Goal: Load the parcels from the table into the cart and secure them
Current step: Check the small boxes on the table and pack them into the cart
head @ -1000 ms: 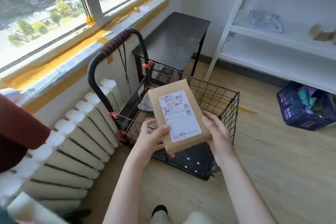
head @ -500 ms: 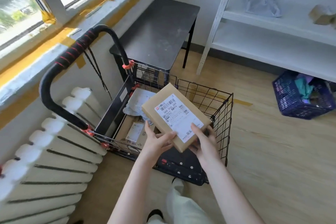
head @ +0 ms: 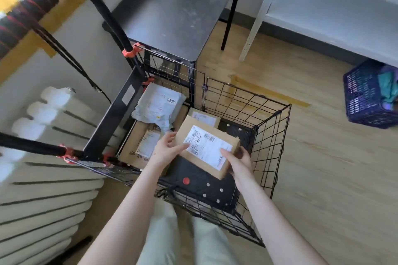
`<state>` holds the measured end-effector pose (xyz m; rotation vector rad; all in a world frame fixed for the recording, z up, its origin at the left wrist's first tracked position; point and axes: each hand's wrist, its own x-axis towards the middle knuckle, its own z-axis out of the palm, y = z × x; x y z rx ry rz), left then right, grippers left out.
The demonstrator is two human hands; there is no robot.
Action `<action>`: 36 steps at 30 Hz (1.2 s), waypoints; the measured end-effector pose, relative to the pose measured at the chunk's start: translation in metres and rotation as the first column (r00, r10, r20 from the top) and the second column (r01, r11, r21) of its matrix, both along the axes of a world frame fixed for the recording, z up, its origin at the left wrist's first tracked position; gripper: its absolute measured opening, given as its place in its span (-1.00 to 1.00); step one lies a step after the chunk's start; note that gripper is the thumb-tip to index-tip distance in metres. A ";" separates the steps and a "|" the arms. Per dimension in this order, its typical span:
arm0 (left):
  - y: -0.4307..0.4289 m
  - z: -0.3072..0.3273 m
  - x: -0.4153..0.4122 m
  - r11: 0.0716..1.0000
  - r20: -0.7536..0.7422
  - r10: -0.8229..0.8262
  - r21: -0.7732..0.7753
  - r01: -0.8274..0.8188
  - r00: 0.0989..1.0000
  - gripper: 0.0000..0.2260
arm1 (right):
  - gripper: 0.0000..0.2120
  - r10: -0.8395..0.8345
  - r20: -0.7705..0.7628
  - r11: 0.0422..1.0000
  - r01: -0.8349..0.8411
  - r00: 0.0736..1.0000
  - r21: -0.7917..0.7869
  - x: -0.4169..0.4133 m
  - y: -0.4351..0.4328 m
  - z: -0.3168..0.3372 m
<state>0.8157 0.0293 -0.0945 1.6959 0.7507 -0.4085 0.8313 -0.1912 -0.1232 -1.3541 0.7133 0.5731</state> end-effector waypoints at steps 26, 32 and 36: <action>0.024 -0.288 0.065 0.898 -0.276 -0.191 0.338 0.281 0.942 -0.53 | -0.15 0.067 -0.250 0.991 -0.094 0.966 -0.096 0.069 0.050 -0.304; 0.016 -0.306 0.054 0.907 -0.229 -0.196 0.327 0.265 0.953 -0.46 | -0.36 0.105 -0.245 0.985 -0.135 0.964 -0.111 0.073 0.052 -0.324; 0.015 -0.314 0.050 0.900 -0.182 -0.243 0.325 0.291 0.953 -0.43 | -0.59 0.133 -0.243 0.981 -0.163 0.961 -0.108 0.073 0.056 -0.328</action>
